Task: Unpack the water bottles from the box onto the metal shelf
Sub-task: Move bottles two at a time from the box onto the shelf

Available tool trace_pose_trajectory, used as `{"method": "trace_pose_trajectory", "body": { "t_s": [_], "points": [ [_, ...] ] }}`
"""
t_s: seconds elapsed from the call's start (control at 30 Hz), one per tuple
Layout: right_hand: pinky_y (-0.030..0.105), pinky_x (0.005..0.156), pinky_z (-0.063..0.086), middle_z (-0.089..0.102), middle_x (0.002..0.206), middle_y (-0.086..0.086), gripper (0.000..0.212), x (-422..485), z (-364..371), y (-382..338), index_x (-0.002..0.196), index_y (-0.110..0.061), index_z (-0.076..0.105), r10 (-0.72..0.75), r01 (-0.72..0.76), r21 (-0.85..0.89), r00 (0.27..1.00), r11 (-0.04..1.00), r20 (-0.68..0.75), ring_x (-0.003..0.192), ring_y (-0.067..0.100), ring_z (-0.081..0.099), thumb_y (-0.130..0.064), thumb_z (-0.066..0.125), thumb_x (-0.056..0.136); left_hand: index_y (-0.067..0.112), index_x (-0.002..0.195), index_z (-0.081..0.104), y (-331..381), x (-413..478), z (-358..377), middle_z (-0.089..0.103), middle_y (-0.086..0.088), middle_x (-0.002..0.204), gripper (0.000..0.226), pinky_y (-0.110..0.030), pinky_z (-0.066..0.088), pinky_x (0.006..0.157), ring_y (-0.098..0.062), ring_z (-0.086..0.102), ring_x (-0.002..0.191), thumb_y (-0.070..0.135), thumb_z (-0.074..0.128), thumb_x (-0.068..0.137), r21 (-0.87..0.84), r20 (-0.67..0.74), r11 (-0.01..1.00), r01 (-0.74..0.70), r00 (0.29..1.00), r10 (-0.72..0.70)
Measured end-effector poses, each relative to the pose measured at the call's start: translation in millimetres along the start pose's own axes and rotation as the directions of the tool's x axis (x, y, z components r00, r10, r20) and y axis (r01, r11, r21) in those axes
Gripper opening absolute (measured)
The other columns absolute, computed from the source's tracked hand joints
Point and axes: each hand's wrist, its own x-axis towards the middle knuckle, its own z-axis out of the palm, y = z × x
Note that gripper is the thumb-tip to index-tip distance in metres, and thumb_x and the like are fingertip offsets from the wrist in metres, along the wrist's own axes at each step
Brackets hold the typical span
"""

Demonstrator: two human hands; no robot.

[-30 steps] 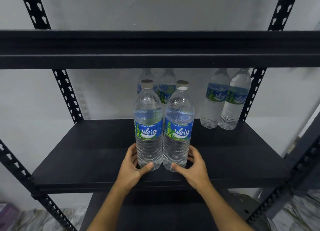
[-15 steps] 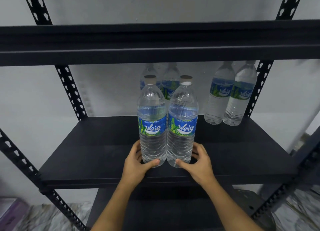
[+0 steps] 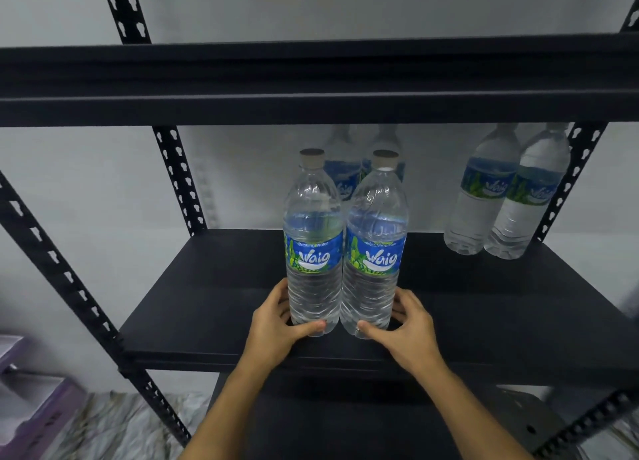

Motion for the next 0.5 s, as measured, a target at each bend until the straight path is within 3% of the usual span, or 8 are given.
{"method": "trace_pose_trajectory", "body": {
  "t_s": [0.1, 0.23, 0.33, 0.4, 0.5],
  "points": [
    [0.01, 0.083, 0.05, 0.062, 0.113, -0.009, 0.073, 4, 29, -8, 0.122, -0.018, 0.06, -0.004, 0.004, 0.012, 1.0, 1.0, 0.025, 0.1, -0.001, 0.064, -0.019, 0.092, 0.057, 0.021, 0.137, 0.051, -1, 0, -29, 0.072, 0.005, 0.12, 0.095, -0.034, 0.054, 0.098, -0.011, 0.068, 0.113, 0.02, 0.096, 0.053, 0.037, -0.016, 0.999, -0.009, 1.0, 0.01],
    [0.007, 0.081, 0.049, 0.06, 0.113, -0.013, 0.071, 11, 75, -20, 0.122, -0.022, 0.059, -0.014, 0.012, 0.036, 0.998, 0.999, 0.058, 0.101, -0.006, 0.062, -0.02, 0.091, 0.059, 0.031, 0.133, 0.052, -2, 2, -71, 0.071, 0.015, 0.118, 0.087, -0.024, 0.054, 0.095, -0.006, 0.067, 0.113, 0.031, 0.092, 0.055, 0.118, -0.049, 0.993, -0.03, 0.998, 0.036],
    [0.014, 0.084, 0.052, 0.061, 0.111, -0.01, 0.07, 21, 111, -27, 0.123, -0.021, 0.06, -0.031, 0.028, 0.045, 0.997, 0.999, 0.065, 0.099, -0.004, 0.064, -0.02, 0.091, 0.06, 0.022, 0.131, 0.057, -6, 12, -103, 0.071, 0.008, 0.117, 0.079, -0.02, 0.053, 0.095, 0.002, 0.065, 0.11, 0.024, 0.092, 0.06, 0.208, -0.072, 0.977, -0.035, 0.996, 0.051],
    [0.018, 0.086, 0.054, 0.061, 0.11, -0.007, 0.069, 30, 133, -29, 0.122, -0.02, 0.061, -0.041, 0.039, 0.033, 0.997, 0.999, 0.064, 0.098, -0.002, 0.064, -0.021, 0.091, 0.059, 0.013, 0.128, 0.059, -9, 22, -122, 0.063, 0.004, 0.113, 0.074, -0.004, 0.046, 0.089, 0.015, 0.058, 0.105, 0.018, 0.093, 0.062, 0.312, -0.093, 0.949, -0.051, 0.992, 0.084],
    [0.029, 0.09, 0.055, 0.059, 0.113, -0.006, 0.073, 47, 163, -30, 0.123, -0.02, 0.061, -0.047, 0.047, 0.002, 0.996, 0.999, 0.07, 0.103, 0.006, 0.063, -0.034, 0.089, 0.057, 0.014, 0.127, 0.061, -13, 41, -147, 0.057, 0.007, 0.106, 0.07, 0.004, 0.04, 0.076, 0.01, 0.057, 0.095, 0.021, 0.092, 0.064, 0.415, -0.108, 0.909, -0.043, 0.989, 0.096]
  ]
}}
